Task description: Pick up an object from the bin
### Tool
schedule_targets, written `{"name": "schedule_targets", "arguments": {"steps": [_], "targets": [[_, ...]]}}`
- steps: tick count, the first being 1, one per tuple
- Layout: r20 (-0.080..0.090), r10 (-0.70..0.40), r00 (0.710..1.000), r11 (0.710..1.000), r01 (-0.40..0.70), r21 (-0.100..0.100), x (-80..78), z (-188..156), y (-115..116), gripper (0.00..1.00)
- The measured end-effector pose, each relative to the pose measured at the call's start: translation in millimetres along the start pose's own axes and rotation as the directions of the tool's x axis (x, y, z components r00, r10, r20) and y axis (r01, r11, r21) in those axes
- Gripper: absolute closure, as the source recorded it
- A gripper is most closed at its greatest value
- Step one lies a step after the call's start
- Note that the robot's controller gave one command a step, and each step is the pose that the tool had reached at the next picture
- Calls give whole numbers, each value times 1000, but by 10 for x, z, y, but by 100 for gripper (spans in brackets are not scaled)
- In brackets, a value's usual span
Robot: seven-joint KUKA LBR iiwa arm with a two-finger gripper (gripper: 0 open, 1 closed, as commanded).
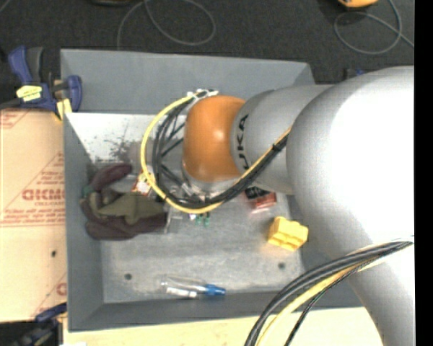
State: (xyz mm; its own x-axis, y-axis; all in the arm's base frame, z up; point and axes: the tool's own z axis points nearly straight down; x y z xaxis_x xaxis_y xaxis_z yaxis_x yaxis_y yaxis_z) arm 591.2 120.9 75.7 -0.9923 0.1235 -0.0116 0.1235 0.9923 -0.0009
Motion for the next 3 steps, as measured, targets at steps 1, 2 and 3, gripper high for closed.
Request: {"name": "schedule_targets", "arguments": {"steps": [1,2,3], "targets": [[-2,1,1000,1000,-1,3,23,-1105,-15,100],[-3,0,1000,1000,0,3,23,-1105,-16,100],[1,-7,1000,1000,7,3,-61,-2195,-142,100]]}}
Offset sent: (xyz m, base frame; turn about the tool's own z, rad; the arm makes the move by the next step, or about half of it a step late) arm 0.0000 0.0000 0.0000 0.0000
